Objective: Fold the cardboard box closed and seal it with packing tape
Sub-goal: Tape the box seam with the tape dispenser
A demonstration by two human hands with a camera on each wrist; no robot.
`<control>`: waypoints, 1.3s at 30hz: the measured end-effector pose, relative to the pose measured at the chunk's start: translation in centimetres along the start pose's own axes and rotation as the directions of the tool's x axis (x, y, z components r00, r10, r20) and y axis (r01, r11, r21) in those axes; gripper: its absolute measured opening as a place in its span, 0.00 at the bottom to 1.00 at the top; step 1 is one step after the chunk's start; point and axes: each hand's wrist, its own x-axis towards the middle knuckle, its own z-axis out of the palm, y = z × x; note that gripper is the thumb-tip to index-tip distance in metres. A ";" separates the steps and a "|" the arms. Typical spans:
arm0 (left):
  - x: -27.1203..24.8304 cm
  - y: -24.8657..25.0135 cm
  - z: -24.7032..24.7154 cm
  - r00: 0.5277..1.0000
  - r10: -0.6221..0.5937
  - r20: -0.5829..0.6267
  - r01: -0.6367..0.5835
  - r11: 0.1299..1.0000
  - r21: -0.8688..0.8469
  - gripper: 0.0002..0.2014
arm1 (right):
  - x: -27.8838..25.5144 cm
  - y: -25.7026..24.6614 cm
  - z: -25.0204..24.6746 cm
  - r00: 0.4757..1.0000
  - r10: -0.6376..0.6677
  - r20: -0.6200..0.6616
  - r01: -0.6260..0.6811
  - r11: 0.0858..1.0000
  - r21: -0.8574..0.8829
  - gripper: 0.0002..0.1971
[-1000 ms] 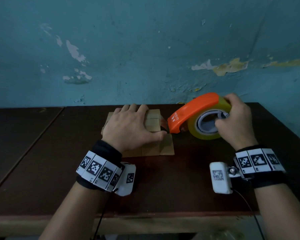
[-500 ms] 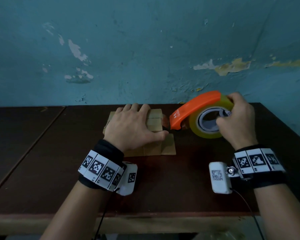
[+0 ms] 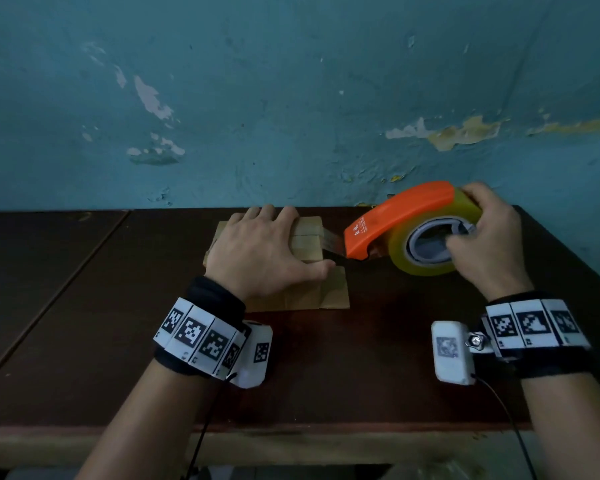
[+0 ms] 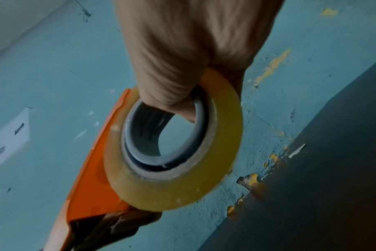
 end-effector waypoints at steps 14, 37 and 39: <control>-0.1 0.1 -0.1 1.000 -0.007 -0.003 0.007 1.000 0.003 0.47 | 0.3 1.5 -0.4 0.992 0.126 0.016 -0.127 0.979 0.158 0.27; -0.1 0.0 -0.1 1.000 0.004 0.012 -0.004 1.000 0.009 0.50 | -0.1 -2.8 0.7 0.996 -0.069 0.057 0.081 0.971 -0.227 0.21; -0.1 0.0 -0.1 1.000 0.005 0.019 -0.005 1.000 0.009 0.50 | -0.1 -3.0 0.9 0.995 -0.084 0.054 0.095 0.967 -0.238 0.20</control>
